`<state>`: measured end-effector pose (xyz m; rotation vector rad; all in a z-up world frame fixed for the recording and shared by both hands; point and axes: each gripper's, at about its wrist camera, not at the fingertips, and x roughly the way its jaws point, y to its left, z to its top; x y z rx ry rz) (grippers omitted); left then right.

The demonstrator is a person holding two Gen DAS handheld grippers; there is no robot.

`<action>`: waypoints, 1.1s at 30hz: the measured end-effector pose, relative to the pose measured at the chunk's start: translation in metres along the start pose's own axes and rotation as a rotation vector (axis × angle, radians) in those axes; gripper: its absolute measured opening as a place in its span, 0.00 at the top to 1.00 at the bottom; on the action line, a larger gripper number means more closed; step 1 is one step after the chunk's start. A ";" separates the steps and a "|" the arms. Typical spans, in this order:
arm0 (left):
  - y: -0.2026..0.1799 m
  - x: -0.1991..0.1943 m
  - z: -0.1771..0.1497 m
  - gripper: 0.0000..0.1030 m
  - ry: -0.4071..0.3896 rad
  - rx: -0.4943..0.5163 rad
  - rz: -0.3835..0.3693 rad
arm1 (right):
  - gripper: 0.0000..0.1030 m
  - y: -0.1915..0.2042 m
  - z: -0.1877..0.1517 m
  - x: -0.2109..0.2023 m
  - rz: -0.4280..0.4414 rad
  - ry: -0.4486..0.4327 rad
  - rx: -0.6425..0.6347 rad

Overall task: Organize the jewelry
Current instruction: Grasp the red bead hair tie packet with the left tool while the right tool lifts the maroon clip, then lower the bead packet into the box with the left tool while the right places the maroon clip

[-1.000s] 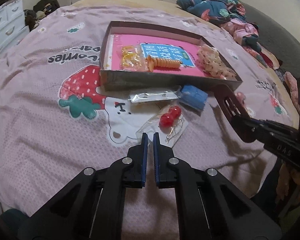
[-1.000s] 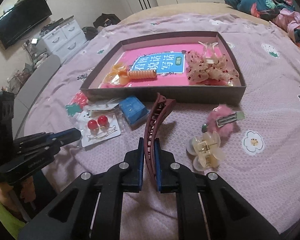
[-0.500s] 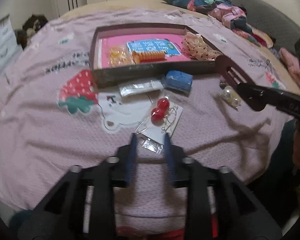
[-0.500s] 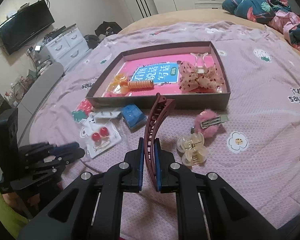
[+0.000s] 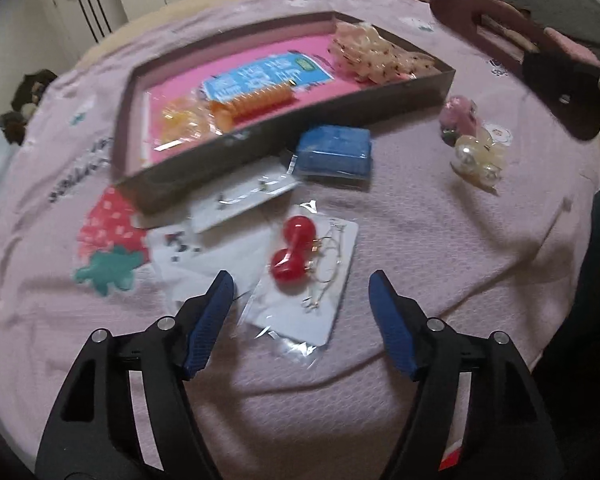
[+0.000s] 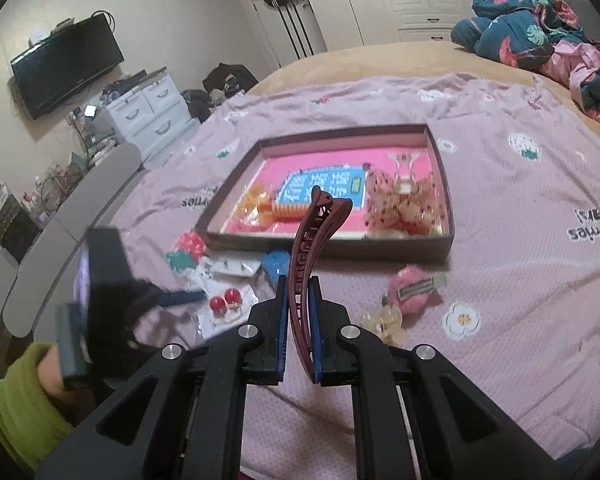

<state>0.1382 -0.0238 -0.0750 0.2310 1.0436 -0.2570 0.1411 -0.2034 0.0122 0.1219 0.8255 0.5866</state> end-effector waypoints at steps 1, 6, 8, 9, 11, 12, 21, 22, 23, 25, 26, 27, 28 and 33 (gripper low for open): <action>-0.001 0.002 0.001 0.49 0.006 0.011 0.013 | 0.91 0.000 0.003 -0.001 0.002 -0.006 0.000; -0.006 -0.002 0.003 0.64 0.003 0.032 0.032 | 0.91 -0.003 0.022 -0.008 0.005 -0.044 -0.001; -0.006 -0.012 0.004 0.65 -0.023 0.013 0.008 | 0.91 -0.005 0.030 -0.010 0.004 -0.058 -0.003; -0.004 -0.018 0.004 0.65 -0.041 0.002 -0.003 | 0.91 -0.006 0.035 -0.010 0.002 -0.066 -0.004; -0.003 -0.033 0.009 0.65 -0.086 -0.016 -0.016 | 0.91 -0.008 0.044 -0.011 -0.001 -0.080 -0.003; -0.002 -0.038 0.013 0.65 -0.104 -0.024 -0.021 | 0.91 -0.010 0.048 -0.010 -0.004 -0.084 -0.005; 0.031 -0.090 0.060 0.65 -0.272 -0.113 0.020 | 0.91 -0.021 0.079 -0.003 -0.026 -0.108 -0.006; 0.037 -0.091 0.067 0.65 -0.279 -0.130 0.029 | 0.91 -0.022 0.081 -0.002 -0.029 -0.109 -0.009; 0.040 -0.093 0.068 0.65 -0.285 -0.141 0.031 | 0.91 -0.023 0.084 -0.001 -0.033 -0.112 -0.012; 0.047 -0.096 0.077 0.65 -0.310 -0.156 0.039 | 0.91 -0.026 0.089 0.000 -0.038 -0.115 -0.015; 0.050 -0.098 0.084 0.65 -0.328 -0.162 0.053 | 0.91 -0.027 0.090 0.001 -0.041 -0.114 -0.015; 0.052 -0.099 0.088 0.65 -0.338 -0.167 0.061 | 0.91 -0.029 0.093 0.003 -0.047 -0.114 -0.015; 0.057 -0.099 0.095 0.65 -0.350 -0.179 0.062 | 0.91 -0.030 0.094 0.005 -0.049 -0.112 -0.016; 0.072 -0.087 0.119 0.65 -0.353 -0.232 0.060 | 0.91 -0.037 0.101 0.016 -0.063 -0.102 -0.023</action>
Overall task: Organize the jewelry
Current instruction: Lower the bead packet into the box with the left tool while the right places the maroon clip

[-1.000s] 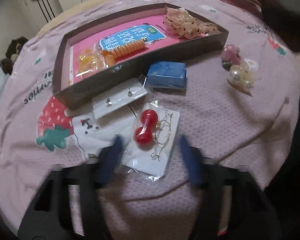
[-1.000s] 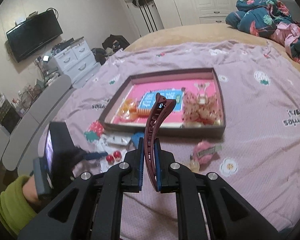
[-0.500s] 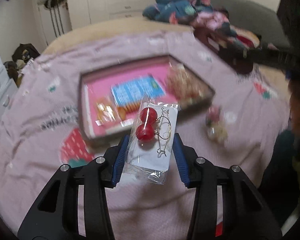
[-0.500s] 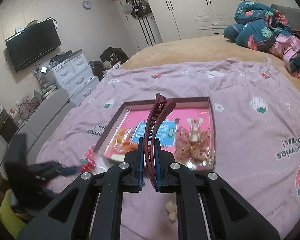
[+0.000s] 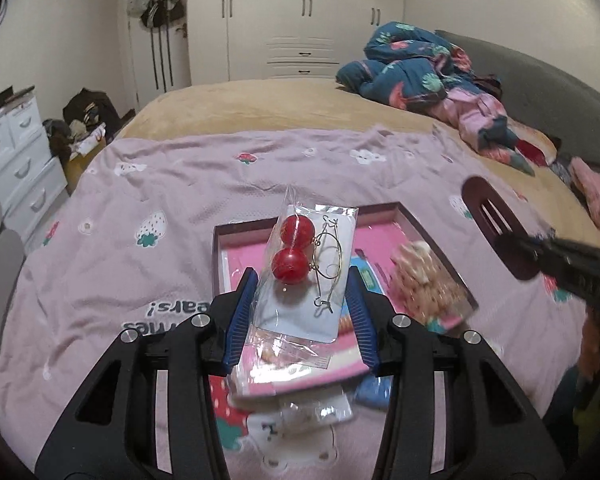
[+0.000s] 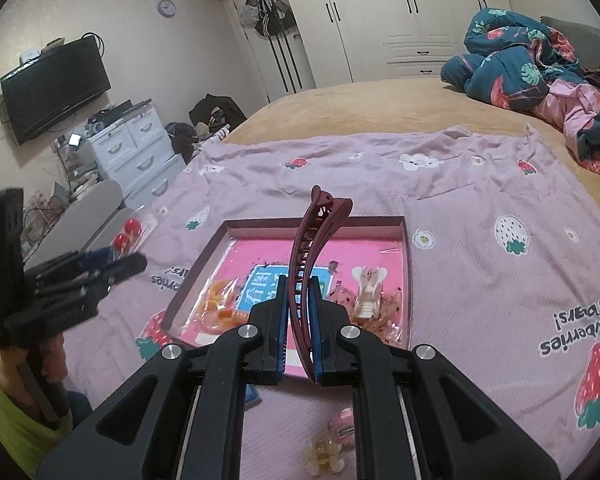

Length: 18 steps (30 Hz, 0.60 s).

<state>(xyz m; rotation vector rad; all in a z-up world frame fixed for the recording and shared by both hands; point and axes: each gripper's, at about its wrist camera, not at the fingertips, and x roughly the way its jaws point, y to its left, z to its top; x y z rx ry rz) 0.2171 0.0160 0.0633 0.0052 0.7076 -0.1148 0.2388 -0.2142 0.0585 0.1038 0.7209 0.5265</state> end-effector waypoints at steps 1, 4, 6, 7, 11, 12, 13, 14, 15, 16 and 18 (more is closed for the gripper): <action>0.002 0.004 0.002 0.65 0.004 -0.008 0.001 | 0.91 -0.001 0.001 0.003 -0.002 0.003 -0.002; 0.006 0.024 0.007 0.65 0.026 -0.034 0.000 | 0.91 -0.004 0.002 0.011 -0.002 0.010 -0.001; 0.008 0.039 0.008 0.64 0.046 -0.051 -0.006 | 0.91 -0.005 0.002 0.018 -0.001 0.019 -0.004; 0.009 0.043 0.007 0.64 0.053 -0.055 -0.009 | 0.91 -0.005 0.002 0.022 -0.002 0.025 -0.007; 0.011 0.066 -0.001 0.64 0.087 -0.066 -0.022 | 0.91 -0.005 -0.002 0.040 -0.004 0.054 -0.022; 0.011 0.072 -0.004 0.64 0.095 -0.060 -0.025 | 0.91 -0.005 -0.004 0.044 -0.002 0.060 -0.023; 0.010 0.077 -0.008 0.64 0.106 -0.058 -0.025 | 0.91 -0.006 -0.006 0.048 0.001 0.068 -0.021; 0.011 0.081 -0.010 0.64 0.116 -0.057 -0.024 | 0.91 -0.006 -0.009 0.053 0.005 0.078 -0.018; 0.011 0.087 -0.013 0.64 0.129 -0.057 -0.024 | 0.91 -0.007 -0.011 0.057 0.007 0.086 -0.017; 0.012 0.093 -0.016 0.64 0.142 -0.056 -0.021 | 0.91 -0.007 -0.013 0.060 0.008 0.094 -0.017; 0.012 0.101 -0.019 0.64 0.158 -0.054 -0.016 | 0.91 -0.008 -0.018 0.069 0.006 0.115 -0.020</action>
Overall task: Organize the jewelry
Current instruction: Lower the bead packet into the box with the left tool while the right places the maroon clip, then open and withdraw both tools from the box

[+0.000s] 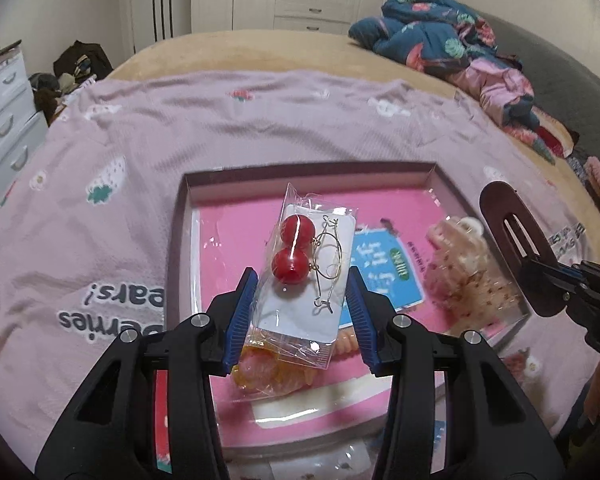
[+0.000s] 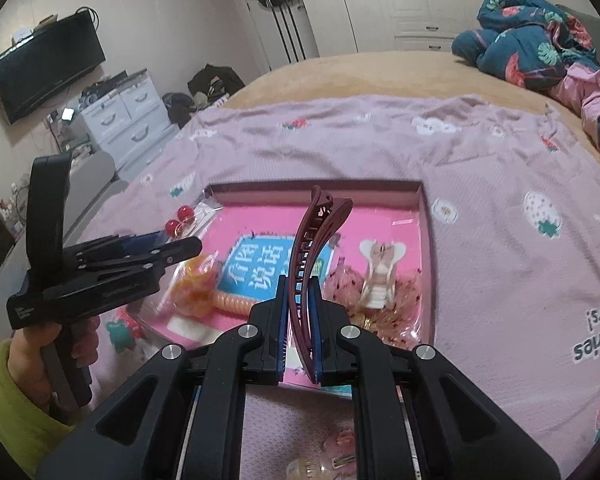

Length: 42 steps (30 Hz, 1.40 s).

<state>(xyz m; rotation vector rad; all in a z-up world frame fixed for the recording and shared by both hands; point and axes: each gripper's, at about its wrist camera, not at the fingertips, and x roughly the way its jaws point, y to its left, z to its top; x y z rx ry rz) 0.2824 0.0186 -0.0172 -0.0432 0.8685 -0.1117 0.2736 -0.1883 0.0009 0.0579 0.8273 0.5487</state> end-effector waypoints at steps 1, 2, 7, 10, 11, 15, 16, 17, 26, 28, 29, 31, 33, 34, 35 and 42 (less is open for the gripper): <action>0.001 0.005 -0.001 0.64 0.009 0.000 0.001 | 0.91 0.000 -0.002 0.004 0.001 0.009 0.000; 0.001 0.007 -0.001 0.64 0.013 -0.001 -0.001 | 0.91 0.000 -0.004 0.009 0.002 0.020 -0.001; -0.004 0.018 -0.004 0.64 0.023 0.024 0.006 | 0.91 0.001 -0.010 0.027 0.001 0.060 -0.016; -0.007 0.022 -0.005 0.64 0.029 0.036 0.008 | 0.91 0.002 -0.014 0.037 -0.001 0.084 -0.018; -0.008 0.023 -0.006 0.64 0.030 0.038 0.002 | 0.91 0.002 -0.014 0.040 -0.002 0.089 -0.019; -0.011 0.026 -0.007 0.64 0.038 0.049 0.001 | 0.91 0.004 -0.018 0.051 -0.009 0.108 -0.018; -0.011 0.026 -0.007 0.64 0.042 0.050 0.001 | 0.91 0.005 -0.019 0.053 -0.008 0.111 -0.016; -0.011 0.027 -0.008 0.64 0.045 0.050 0.003 | 0.91 0.006 -0.021 0.055 -0.007 0.115 -0.014; -0.015 0.030 -0.011 0.63 0.061 0.060 -0.001 | 0.90 0.008 -0.031 0.064 -0.029 0.139 -0.010; -0.016 0.029 -0.012 0.63 0.061 0.063 0.000 | 0.86 0.007 -0.031 0.062 -0.026 0.134 -0.006; -0.016 0.029 -0.012 0.63 0.062 0.063 -0.001 | 0.83 0.006 -0.031 0.061 -0.026 0.132 -0.003; -0.016 0.029 -0.012 0.63 0.065 0.065 0.000 | 0.71 0.005 -0.031 0.054 -0.017 0.122 0.013; -0.017 0.028 -0.012 0.63 0.065 0.065 0.000 | 0.67 0.003 -0.031 0.045 -0.007 0.106 0.026; -0.017 0.028 -0.012 0.63 0.066 0.064 -0.002 | 0.64 0.003 -0.031 0.040 -0.007 0.096 0.029; -0.017 0.027 -0.012 0.63 0.067 0.061 -0.005 | 0.62 0.002 -0.030 0.035 -0.010 0.085 0.032; -0.020 0.009 -0.011 0.50 0.045 0.053 -0.018 | 0.47 -0.009 -0.028 -0.005 -0.019 0.004 0.082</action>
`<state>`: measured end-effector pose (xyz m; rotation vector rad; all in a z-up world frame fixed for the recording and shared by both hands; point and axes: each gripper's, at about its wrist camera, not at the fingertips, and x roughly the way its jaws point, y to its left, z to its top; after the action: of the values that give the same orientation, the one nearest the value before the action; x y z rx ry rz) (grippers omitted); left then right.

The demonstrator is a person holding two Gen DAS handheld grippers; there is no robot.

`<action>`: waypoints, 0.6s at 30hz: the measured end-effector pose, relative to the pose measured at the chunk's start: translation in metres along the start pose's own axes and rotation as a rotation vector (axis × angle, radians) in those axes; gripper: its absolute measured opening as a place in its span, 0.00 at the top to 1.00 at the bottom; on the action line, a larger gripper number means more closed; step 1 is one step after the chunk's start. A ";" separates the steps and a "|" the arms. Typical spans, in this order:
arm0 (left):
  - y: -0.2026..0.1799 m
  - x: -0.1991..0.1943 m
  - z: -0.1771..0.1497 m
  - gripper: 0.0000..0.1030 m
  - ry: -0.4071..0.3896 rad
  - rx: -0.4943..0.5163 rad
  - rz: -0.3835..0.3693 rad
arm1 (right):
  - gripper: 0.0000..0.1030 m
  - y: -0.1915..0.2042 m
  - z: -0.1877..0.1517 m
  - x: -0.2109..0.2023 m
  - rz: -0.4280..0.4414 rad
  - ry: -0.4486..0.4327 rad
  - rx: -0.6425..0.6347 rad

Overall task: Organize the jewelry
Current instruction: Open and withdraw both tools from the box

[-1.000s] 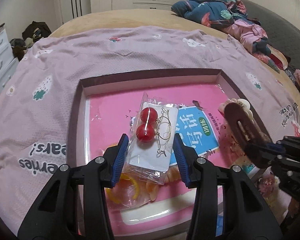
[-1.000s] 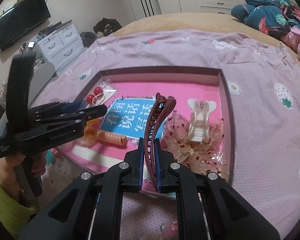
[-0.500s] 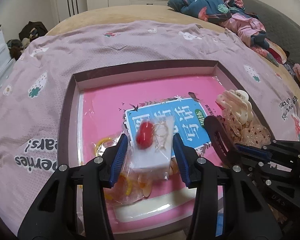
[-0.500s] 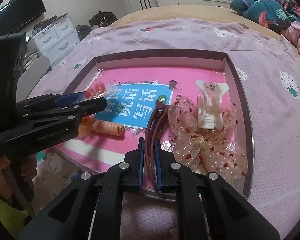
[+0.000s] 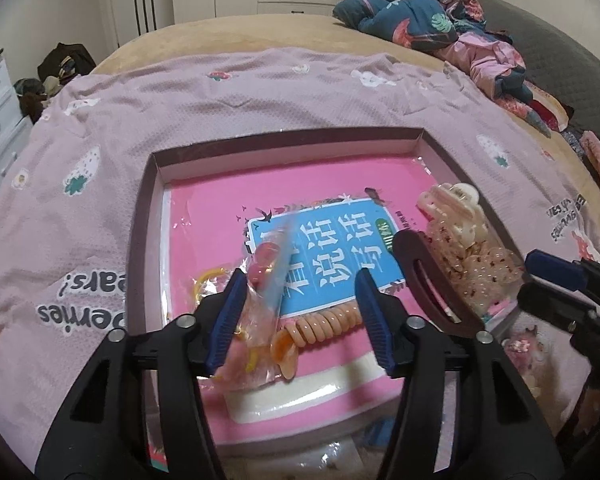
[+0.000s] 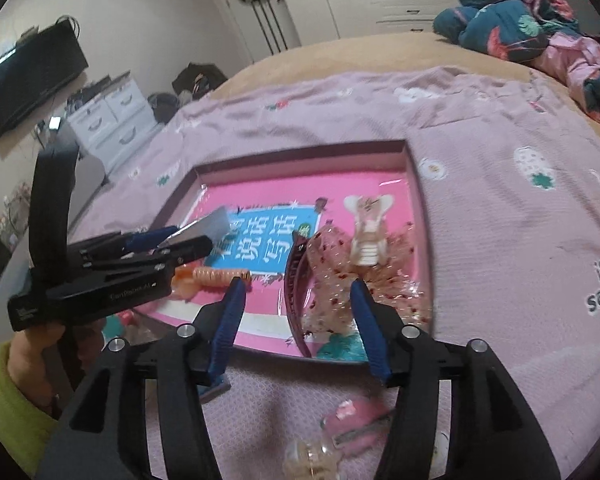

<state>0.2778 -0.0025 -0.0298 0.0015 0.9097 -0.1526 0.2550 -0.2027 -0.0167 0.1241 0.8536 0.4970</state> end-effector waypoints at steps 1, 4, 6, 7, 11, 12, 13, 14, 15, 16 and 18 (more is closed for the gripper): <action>-0.001 -0.005 0.000 0.47 -0.009 -0.002 -0.001 | 0.43 -0.001 0.000 -0.005 -0.004 -0.010 0.002; -0.003 -0.019 -0.002 0.41 -0.026 -0.004 -0.002 | 0.35 -0.003 -0.001 -0.020 -0.015 -0.049 0.016; -0.004 -0.025 -0.004 0.38 -0.035 -0.005 -0.001 | 0.34 -0.003 -0.002 -0.029 -0.015 -0.064 0.022; -0.004 -0.029 -0.004 0.36 -0.040 -0.006 -0.002 | 0.31 -0.003 -0.003 -0.032 -0.016 -0.070 0.023; -0.004 -0.052 -0.006 0.27 -0.087 -0.016 -0.010 | 0.26 -0.002 -0.004 -0.046 -0.025 -0.102 0.031; -0.004 -0.057 -0.006 0.25 -0.099 -0.018 -0.011 | 0.26 -0.002 -0.005 -0.052 -0.026 -0.111 0.031; -0.004 -0.065 -0.006 0.23 -0.116 -0.020 -0.015 | 0.25 -0.001 -0.004 -0.054 -0.026 -0.115 0.030; -0.004 -0.070 -0.007 0.21 -0.126 -0.024 -0.016 | 0.25 -0.001 -0.005 -0.057 -0.028 -0.121 0.029; -0.004 -0.076 -0.007 0.19 -0.139 -0.028 -0.018 | 0.25 -0.001 -0.005 -0.061 -0.030 -0.127 0.029; -0.003 -0.082 -0.007 0.17 -0.151 -0.030 -0.021 | 0.25 0.000 -0.006 -0.066 -0.029 -0.135 0.028; -0.003 -0.094 -0.007 0.15 -0.179 -0.036 -0.021 | 0.25 0.002 -0.007 -0.074 -0.027 -0.148 0.024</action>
<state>0.2151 0.0076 0.0398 -0.0540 0.7343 -0.1530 0.2086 -0.2356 0.0304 0.1694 0.7159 0.4464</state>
